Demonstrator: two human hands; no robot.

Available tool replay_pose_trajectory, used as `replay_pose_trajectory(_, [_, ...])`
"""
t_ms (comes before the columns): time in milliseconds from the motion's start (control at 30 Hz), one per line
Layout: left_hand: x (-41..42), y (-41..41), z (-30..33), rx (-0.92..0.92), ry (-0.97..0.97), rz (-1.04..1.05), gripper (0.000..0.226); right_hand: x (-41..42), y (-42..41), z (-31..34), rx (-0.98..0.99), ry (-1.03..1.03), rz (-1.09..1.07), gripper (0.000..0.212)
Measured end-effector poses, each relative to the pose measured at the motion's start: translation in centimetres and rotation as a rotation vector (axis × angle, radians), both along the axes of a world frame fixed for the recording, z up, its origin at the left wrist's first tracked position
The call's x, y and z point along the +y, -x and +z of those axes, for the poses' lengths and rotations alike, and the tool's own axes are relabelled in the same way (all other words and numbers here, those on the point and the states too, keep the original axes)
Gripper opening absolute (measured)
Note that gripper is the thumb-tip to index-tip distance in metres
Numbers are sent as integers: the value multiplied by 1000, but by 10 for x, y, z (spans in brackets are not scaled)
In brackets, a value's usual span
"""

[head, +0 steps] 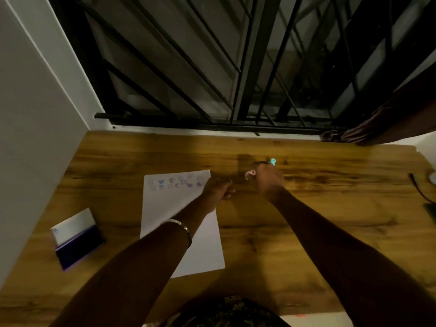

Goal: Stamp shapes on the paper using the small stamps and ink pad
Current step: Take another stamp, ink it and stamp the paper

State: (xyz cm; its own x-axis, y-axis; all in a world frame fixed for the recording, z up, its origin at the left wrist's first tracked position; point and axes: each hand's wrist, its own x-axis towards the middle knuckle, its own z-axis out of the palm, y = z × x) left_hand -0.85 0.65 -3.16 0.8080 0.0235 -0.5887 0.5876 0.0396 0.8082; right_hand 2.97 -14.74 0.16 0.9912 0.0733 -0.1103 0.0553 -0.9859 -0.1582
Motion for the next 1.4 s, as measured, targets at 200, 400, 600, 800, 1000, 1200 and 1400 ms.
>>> replay_pose_trajectory(200, [-24,-17,-6,-15,-2,-37,13,-43,-21,0,-22,48,-44,27])
replay_pose_trajectory(400, [-43,-35,-14,-70,-159,-115,26,-68,-35,-10,-42,22,-27,30])
replay_pose_trajectory(600, [-59,-45,-13,-90,-202,-178,25,-74,-45,-19,-27,26,-65,35])
replay_pose_trajectory(800, [-67,-53,-19,-120,-257,-186,26,-78,-52,-26,14,-14,-76,33])
replay_pose_trajectory(1000, [-70,-55,-24,-139,-278,-186,25,-78,-53,-32,16,-20,-119,39])
replay_pose_trajectory(1200, [-68,-54,-27,-142,-272,-198,25,-80,-54,-30,-136,-43,-148,52])
replay_pose_trajectory(1400, [-63,-55,-28,-151,-257,-153,24,-77,-64,-29,-129,-51,-85,43])
